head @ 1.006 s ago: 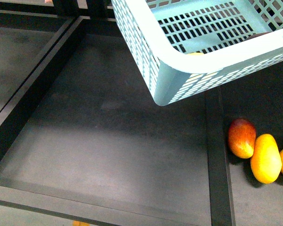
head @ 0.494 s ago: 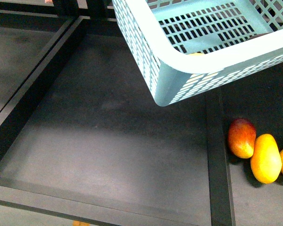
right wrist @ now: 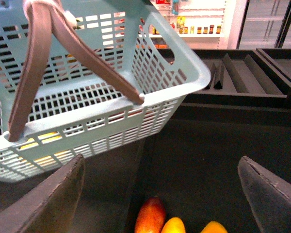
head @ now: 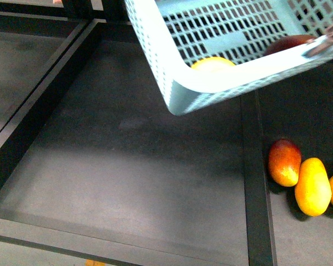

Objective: Pick lemon and mango into basket

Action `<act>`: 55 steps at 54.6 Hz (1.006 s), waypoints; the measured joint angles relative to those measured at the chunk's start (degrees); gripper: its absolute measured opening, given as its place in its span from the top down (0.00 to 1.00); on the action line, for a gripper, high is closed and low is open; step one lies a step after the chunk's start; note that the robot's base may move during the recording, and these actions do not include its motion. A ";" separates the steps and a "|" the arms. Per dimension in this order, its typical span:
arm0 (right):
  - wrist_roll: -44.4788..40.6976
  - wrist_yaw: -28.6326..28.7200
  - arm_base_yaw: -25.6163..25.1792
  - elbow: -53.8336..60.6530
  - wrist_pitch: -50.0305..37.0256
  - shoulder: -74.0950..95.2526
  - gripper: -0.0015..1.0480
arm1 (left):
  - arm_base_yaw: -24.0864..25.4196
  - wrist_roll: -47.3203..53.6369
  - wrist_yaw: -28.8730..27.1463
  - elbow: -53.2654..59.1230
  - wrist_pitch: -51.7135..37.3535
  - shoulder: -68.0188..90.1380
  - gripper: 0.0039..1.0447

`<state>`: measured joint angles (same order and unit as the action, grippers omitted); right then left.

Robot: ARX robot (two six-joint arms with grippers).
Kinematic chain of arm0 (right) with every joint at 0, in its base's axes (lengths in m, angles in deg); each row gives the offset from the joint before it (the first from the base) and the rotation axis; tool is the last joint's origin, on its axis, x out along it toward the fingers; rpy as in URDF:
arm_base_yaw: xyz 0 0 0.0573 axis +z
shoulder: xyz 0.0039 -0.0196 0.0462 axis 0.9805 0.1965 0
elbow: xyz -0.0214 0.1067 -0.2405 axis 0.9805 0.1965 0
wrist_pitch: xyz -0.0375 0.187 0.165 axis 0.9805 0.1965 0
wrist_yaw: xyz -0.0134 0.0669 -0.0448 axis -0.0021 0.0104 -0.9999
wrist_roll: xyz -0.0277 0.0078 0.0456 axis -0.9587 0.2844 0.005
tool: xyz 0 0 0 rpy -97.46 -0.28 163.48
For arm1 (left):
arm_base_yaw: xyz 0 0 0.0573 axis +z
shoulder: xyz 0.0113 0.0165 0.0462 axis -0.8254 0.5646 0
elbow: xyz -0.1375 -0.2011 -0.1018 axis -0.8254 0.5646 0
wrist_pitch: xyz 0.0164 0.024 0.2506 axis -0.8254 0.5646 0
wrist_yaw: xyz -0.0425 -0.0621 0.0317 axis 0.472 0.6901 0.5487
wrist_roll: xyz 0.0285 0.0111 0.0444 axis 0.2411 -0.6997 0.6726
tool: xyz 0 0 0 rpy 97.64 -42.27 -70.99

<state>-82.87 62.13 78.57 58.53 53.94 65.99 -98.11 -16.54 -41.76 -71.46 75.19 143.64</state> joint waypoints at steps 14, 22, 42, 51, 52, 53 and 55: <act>0.00 0.00 0.00 0.00 0.00 -0.02 0.08 | -0.52 8.70 -1.70 10.34 -5.99 -4.15 0.96; 0.00 0.00 0.00 0.00 0.00 -0.04 0.08 | 0.94 4.74 0.68 17.42 -14.40 -6.56 0.96; 0.00 0.00 0.00 0.00 0.00 -0.04 0.08 | 10.64 -15.74 -2.86 22.75 -30.86 -2.12 0.96; 0.00 0.00 0.00 0.00 0.00 -0.04 0.08 | 15.63 -20.31 -5.22 15.52 -28.72 6.34 0.96; 0.00 0.00 0.00 0.00 0.00 -0.04 0.08 | 16.06 -20.81 -5.35 14.32 -27.71 7.41 0.96; 0.00 0.00 0.00 0.00 0.00 -0.02 0.08 | 16.46 -21.66 -5.51 13.22 -26.80 8.37 0.96; 0.00 0.00 0.00 0.00 0.00 -0.04 0.08 | 17.20 -23.02 -5.84 11.23 -25.46 10.40 0.96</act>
<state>-82.87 62.13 78.57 58.53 53.94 65.95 -80.91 -39.56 -47.60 -60.23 49.73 154.05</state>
